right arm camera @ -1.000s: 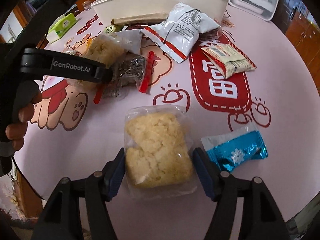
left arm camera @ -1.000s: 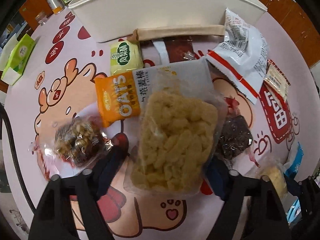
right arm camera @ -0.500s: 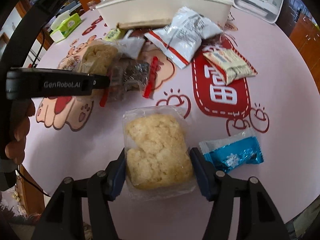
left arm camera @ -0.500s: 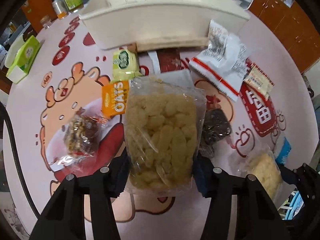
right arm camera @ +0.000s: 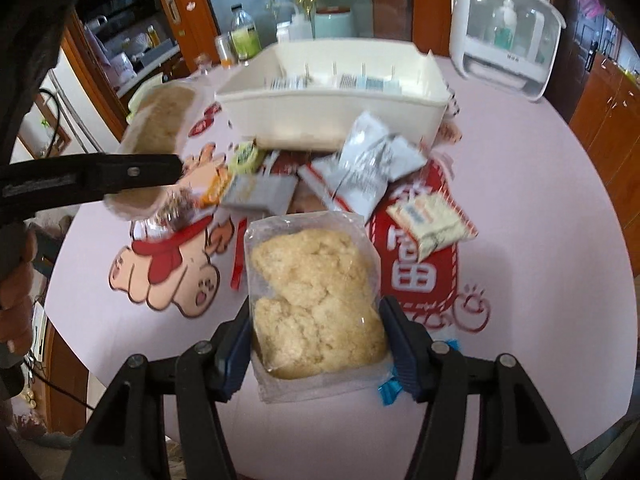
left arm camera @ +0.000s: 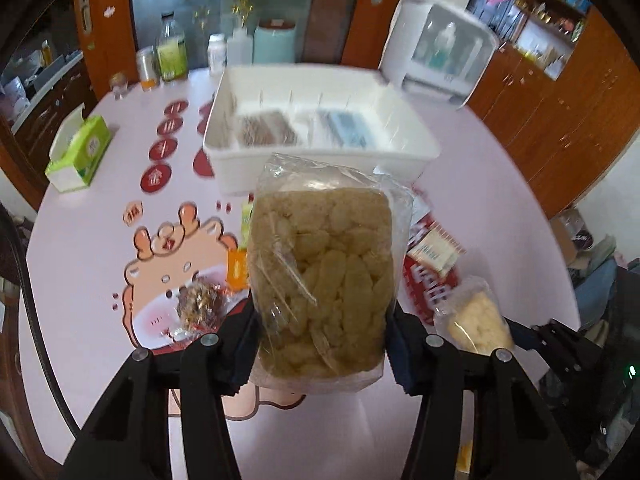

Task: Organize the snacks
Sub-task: 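Lift both bags into the white tray and open both tools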

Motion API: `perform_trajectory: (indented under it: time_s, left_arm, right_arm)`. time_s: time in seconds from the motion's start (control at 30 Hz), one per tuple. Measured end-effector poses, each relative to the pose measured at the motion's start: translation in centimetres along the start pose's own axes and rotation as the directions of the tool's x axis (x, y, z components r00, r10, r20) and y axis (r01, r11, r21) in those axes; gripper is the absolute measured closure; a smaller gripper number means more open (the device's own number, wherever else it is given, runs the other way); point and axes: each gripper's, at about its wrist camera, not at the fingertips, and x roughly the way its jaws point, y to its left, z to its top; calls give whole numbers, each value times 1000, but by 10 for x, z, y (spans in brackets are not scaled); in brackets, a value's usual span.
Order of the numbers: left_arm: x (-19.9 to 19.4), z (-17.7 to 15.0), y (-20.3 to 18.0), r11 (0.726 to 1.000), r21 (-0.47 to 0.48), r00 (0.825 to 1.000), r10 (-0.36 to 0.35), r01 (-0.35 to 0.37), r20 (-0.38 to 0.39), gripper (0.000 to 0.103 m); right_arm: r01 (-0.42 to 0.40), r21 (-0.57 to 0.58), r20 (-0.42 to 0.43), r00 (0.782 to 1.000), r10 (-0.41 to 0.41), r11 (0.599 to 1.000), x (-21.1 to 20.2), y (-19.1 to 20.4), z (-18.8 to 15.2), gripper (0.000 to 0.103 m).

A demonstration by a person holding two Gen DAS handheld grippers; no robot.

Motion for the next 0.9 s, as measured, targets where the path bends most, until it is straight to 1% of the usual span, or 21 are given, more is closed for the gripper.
perform_trajectory:
  time_s: [0.07, 0.27, 0.43, 0.63, 0.73, 0.8, 0.9]
  left_arm:
    - [-18, 5, -6, 1000, 11, 999, -8, 8, 34, 49]
    - [-53, 22, -20, 999, 39, 994, -37, 33, 102, 49]
    - [-78, 45, -27, 997, 76, 986, -34, 22, 165, 49]
    - [-107, 85, -29, 994, 107, 969, -4, -23, 249, 49]
    - [-118, 109, -31, 990, 125, 957, 28, -67, 289, 49]
    - [-124, 122, -31, 987, 133, 949, 47, -92, 312, 49]
    - [-127, 140, -28, 984, 134, 941, 65, -115, 331, 49]
  right_arm:
    - [2, 8, 28, 1000, -3, 1000, -10, -4, 7, 42]
    - [4, 42, 116, 993, -9, 999, -46, -19, 35, 42]
    - [30, 28, 200, 979, -35, 999, -78, -24, 67, 42]
    - [35, 21, 286, 957, -39, 999, -110, -27, 115, 42]
    - [51, 8, 327, 944, -51, 999, -123, -27, 142, 42]
    - [65, 1, 357, 932, -62, 998, -131, -25, 163, 42]
    - [67, 3, 378, 924, -63, 998, -137, -24, 186, 42]
